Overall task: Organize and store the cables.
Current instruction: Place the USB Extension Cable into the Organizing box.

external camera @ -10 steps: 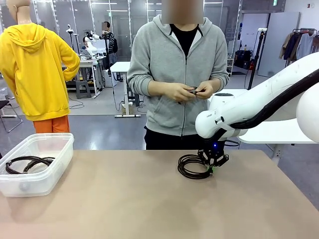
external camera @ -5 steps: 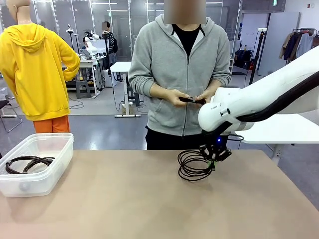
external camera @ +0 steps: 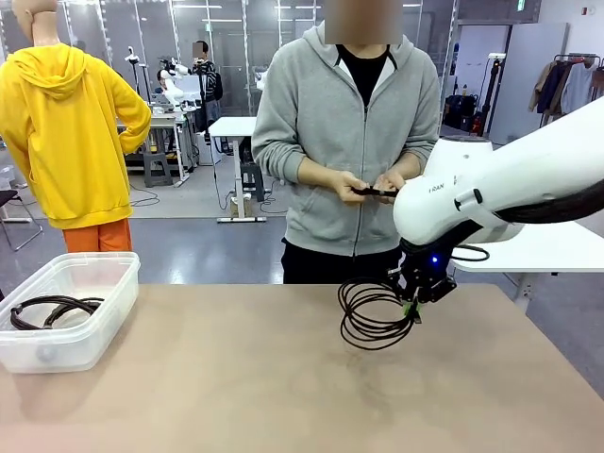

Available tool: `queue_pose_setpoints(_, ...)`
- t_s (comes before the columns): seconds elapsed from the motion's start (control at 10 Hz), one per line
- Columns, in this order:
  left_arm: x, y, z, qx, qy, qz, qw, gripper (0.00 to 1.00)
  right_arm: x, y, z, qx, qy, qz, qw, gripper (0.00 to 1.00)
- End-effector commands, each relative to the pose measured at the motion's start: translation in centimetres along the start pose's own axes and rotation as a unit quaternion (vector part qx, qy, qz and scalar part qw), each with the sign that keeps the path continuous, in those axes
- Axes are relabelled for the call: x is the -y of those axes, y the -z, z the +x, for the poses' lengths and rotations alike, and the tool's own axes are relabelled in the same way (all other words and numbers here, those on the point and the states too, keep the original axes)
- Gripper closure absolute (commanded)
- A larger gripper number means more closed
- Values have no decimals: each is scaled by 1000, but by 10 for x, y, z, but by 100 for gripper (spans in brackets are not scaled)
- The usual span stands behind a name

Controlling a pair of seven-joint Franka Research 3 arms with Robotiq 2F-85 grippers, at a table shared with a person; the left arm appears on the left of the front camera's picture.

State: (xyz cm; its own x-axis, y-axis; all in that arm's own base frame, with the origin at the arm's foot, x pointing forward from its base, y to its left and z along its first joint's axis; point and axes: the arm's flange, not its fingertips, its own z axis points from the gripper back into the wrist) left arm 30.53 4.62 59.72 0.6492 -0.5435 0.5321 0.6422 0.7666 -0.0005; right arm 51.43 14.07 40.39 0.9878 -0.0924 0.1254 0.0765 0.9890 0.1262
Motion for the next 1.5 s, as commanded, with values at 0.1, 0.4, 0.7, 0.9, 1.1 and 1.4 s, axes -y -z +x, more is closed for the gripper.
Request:
queue_pose_setpoints(0.1,1,0,0,-4,0,4,1000,0,-24,6,-36,0,-66,72,995,100)
queue_pose_setpoints(0.4,1,0,0,-4,0,4,1000,0,-86,15,-37,18,-74,126,989,100)
queue_pose_setpoints(0.7,1,0,0,-4,0,4,1000,0,-165,44,-36,32,-69,130,989,100)
queue_pose_setpoints(0.9,1,0,0,-4,0,4,1000,0,-198,67,-31,32,-78,129,988,100)
queue_pose_setpoints(1.1,1,0,0,-4,0,4,1000,0,-218,100,-29,2,-88,120,989,100)
queue_pose_setpoints(1.4,1,0,0,-4,0,4,1000,0,-227,116,-34,-14,-99,109,989,100)
